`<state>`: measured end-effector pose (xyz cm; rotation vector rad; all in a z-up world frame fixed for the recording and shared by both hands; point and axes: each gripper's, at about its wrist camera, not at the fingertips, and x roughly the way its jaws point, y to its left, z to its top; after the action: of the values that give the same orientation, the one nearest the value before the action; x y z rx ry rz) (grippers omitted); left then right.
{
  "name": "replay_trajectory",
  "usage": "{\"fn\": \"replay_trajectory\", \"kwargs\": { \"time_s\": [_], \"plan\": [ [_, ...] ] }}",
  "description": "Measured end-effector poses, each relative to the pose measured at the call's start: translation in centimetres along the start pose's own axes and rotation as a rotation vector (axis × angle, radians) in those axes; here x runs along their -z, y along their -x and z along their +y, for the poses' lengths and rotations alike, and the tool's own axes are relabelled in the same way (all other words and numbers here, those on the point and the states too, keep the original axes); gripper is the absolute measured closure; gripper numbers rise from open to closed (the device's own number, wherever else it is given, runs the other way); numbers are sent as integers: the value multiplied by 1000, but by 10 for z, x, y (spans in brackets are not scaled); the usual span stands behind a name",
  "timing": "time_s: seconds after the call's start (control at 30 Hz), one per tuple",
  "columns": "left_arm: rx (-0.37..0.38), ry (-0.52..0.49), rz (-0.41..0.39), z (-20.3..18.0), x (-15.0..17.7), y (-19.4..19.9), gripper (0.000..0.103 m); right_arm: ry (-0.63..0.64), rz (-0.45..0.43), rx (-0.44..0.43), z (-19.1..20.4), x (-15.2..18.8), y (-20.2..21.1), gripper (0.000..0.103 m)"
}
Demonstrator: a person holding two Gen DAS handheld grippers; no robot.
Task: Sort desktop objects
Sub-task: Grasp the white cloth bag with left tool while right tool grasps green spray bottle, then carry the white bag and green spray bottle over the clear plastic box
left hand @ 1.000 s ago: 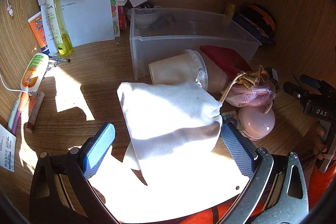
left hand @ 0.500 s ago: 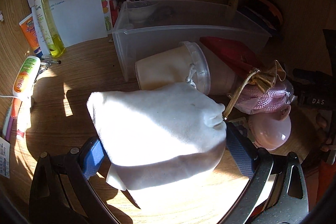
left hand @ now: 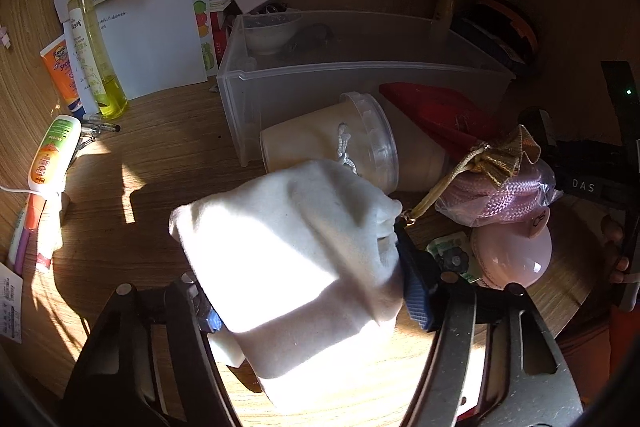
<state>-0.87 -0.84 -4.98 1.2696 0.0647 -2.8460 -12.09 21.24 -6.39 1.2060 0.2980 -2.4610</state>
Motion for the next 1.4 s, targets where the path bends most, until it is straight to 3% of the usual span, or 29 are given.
{"fn": "replay_trajectory", "kwargs": {
  "time_s": [0.23,0.73,1.4],
  "plan": [
    [9,18,-17,7,-3,12,51,11,-63,-4,3,0,19,58],
    [4,55,-147,16,-29,50,51,17,-193,-67,16,-20,65,58],
    [-2,32,-257,28,-110,46,51,28,-289,-95,29,-72,74,58]
  ]
}}
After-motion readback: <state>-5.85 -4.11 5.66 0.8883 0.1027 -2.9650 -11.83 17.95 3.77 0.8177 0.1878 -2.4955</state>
